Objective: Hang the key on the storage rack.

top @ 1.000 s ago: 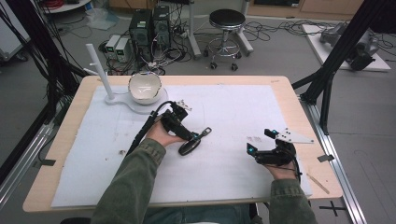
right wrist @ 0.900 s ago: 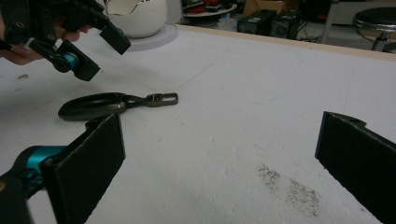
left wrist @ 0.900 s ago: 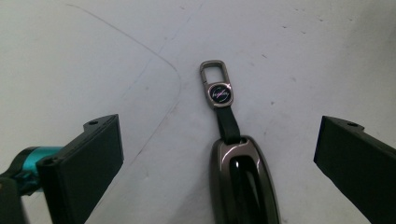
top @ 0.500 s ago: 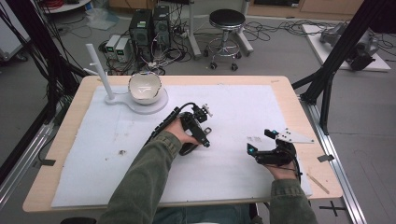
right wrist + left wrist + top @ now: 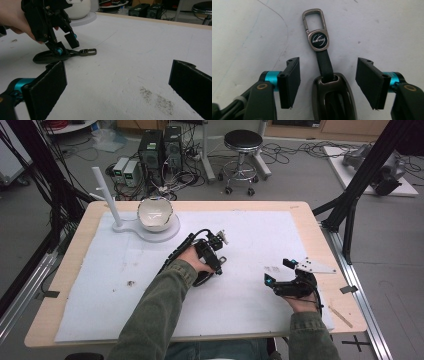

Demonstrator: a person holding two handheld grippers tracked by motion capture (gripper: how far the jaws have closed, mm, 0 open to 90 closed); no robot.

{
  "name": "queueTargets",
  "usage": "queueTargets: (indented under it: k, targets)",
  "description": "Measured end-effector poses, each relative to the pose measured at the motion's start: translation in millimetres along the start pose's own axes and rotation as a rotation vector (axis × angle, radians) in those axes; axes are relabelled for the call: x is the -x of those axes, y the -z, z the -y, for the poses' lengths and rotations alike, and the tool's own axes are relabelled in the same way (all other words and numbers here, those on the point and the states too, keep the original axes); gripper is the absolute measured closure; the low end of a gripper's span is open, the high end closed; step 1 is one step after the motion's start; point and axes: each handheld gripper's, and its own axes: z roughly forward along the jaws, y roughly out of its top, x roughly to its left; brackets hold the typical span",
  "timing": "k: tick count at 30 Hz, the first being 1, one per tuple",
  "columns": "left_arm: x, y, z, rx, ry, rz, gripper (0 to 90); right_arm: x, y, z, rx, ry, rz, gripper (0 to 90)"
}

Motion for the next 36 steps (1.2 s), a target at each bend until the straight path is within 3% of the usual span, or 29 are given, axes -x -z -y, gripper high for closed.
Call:
queueTargets:
  k: [3,9,12,14,21,26,36]
  targets:
    - [1.0,-1.5,-1.9,-0.002,0.014,-0.055,40.9,0.2,-0.6,0.1,0.001,0.006,-0.001,0.5]
    - [4.8,-6.2,-5.9,-0.025,0.02,-0.068,52.4,0.3,-0.8,0.2,-0.001,0.007,-0.001,0.5]
    - [3.5,-4.4,-7.4,-0.024,0.06,-0.043,75.0,0.6,-0.6,0.5,-0.005,0.003,0.0,0.5]
    - [3.9,-6.0,-8.5,-0.045,0.059,-0.02,81.1,0.5,-0.8,0.5,-0.005,0.003,0.0,0.5]
    - [-1.1,-3.9,-6.8,-0.041,0.022,0.022,83.8,1.3,-1.1,0.7,-0.005,0.009,0.002,0.5]
    - [-4.5,1.1,-5.1,-0.035,0.038,0.082,83.6,0.5,-1.1,0.9,-0.013,0.0,-0.001,0.5]
    - [-13.1,29.4,3.2,0.031,0.042,0.077,83.5,0.7,-1.6,1.1,-0.013,0.001,-0.006,0.5]
